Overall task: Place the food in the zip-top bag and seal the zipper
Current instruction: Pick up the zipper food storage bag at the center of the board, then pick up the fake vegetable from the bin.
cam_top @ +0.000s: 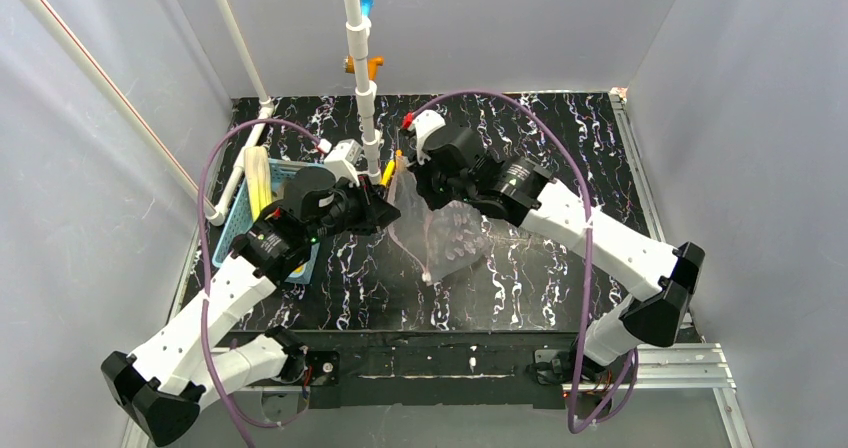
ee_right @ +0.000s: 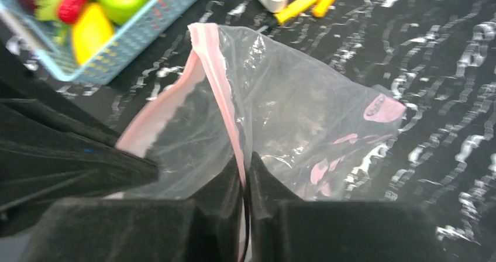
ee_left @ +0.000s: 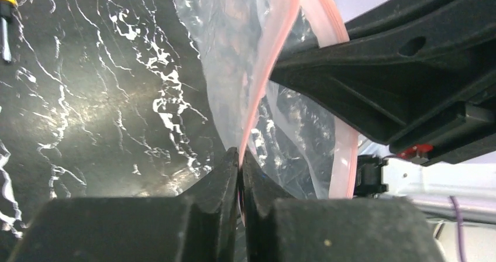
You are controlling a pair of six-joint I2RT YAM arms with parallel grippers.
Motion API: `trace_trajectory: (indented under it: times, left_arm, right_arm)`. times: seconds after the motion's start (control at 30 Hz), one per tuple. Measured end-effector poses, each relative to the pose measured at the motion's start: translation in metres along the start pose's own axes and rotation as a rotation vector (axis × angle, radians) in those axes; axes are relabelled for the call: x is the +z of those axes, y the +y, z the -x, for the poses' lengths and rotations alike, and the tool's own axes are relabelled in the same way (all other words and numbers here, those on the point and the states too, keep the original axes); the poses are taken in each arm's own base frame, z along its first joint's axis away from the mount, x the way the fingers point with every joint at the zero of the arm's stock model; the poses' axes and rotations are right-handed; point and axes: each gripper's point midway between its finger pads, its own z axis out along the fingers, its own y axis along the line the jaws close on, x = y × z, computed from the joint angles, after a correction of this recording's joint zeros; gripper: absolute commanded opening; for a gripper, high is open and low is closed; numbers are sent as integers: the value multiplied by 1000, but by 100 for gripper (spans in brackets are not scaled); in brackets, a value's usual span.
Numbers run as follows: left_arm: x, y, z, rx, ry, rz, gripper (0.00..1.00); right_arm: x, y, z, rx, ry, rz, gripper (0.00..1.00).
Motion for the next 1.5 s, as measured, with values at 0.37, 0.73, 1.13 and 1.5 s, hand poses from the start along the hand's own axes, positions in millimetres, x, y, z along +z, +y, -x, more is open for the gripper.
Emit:
trace_trajectory:
  times: [0.37,0.73,1.13,1.5]
  left_arm:
    - [18,-5,10,-19,-50,-34,0]
    - [48,-2,10,-74,-32,-28,62]
    - [1,30,6,65,9,93,98]
    - [-84,159,22,-22,-36,639,98]
  right_arm:
    - [-17,-30,-14,104,22,-454,56]
    - [-35,-58,-21,121,-27,-613,1]
    - [-26,-139,-33,20,-33,-716,1]
    - [2,-168,-30,0,-4,-668,1]
